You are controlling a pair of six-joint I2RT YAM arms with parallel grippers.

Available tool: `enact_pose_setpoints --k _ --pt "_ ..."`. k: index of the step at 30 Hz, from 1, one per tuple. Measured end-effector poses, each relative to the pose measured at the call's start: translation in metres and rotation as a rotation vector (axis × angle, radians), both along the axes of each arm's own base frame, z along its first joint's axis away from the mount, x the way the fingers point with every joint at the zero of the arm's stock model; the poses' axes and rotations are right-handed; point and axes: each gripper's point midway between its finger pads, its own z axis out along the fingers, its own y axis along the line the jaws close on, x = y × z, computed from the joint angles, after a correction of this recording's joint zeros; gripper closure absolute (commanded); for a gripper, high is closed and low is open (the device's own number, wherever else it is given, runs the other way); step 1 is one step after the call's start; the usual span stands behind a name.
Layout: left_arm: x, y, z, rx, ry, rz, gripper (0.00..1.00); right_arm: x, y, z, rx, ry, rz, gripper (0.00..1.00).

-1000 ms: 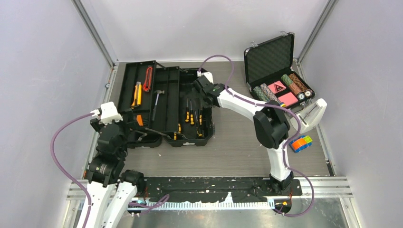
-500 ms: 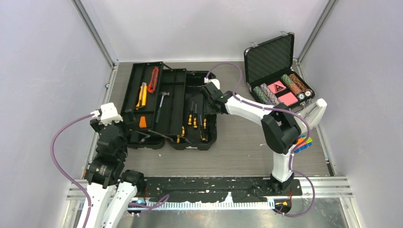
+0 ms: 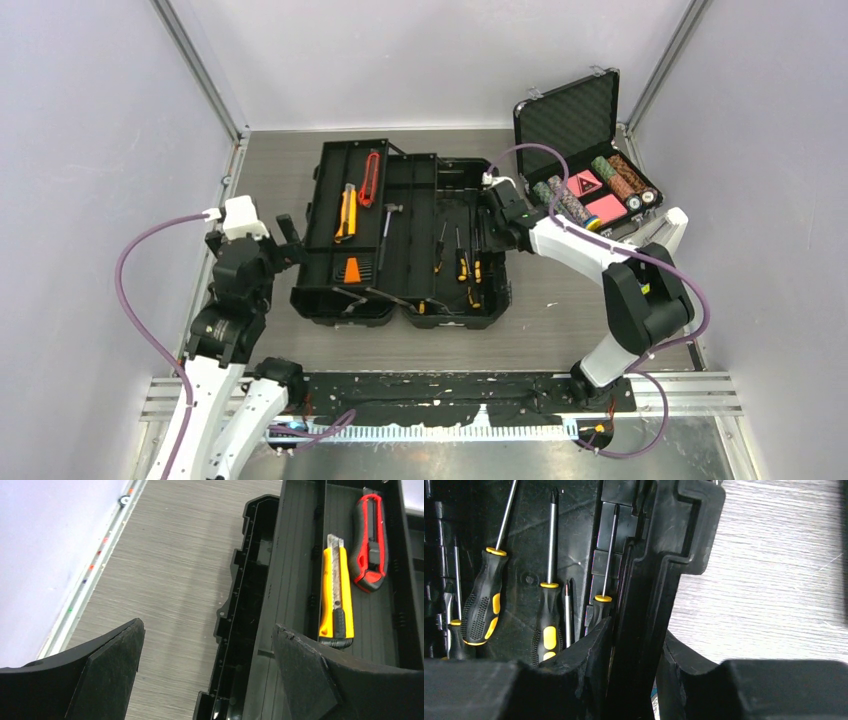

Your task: Pack the tool kit

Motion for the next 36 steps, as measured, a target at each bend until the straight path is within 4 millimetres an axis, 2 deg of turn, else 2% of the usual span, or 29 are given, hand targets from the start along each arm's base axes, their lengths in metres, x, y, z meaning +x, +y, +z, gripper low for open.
enact_pose_setpoints --k 6,12,16,20,29,33,36 --pt "0.022 -0.010 0.015 -0.094 0.044 -0.013 0.06 0.008 -0.019 -0.001 0.050 0.026 -0.029 0.90" --pt "0.061 0.004 0.004 -0.214 0.146 0.031 0.10 0.011 -0.027 -0.002 0.073 0.032 -0.041 0.90" --pt "0.087 0.018 -0.019 -0.307 0.246 0.033 0.10 0.012 -0.026 -0.001 0.082 0.018 -0.040 0.89" --pt "0.100 0.012 -0.046 -0.324 0.343 -0.018 0.10 0.012 -0.026 -0.001 0.092 0.010 -0.043 0.89" --pt "0.103 0.000 -0.118 -0.328 0.605 -0.126 0.11 0.012 -0.025 0.000 0.104 0.005 -0.051 0.89" --pt "0.103 -0.010 -0.132 -0.353 0.654 -0.185 0.13 0.012 -0.025 0.000 0.105 0.005 -0.051 0.90" --pt "0.102 -0.018 -0.136 -0.381 0.671 -0.231 0.20 0.012 -0.025 0.000 0.105 0.005 -0.052 0.90"
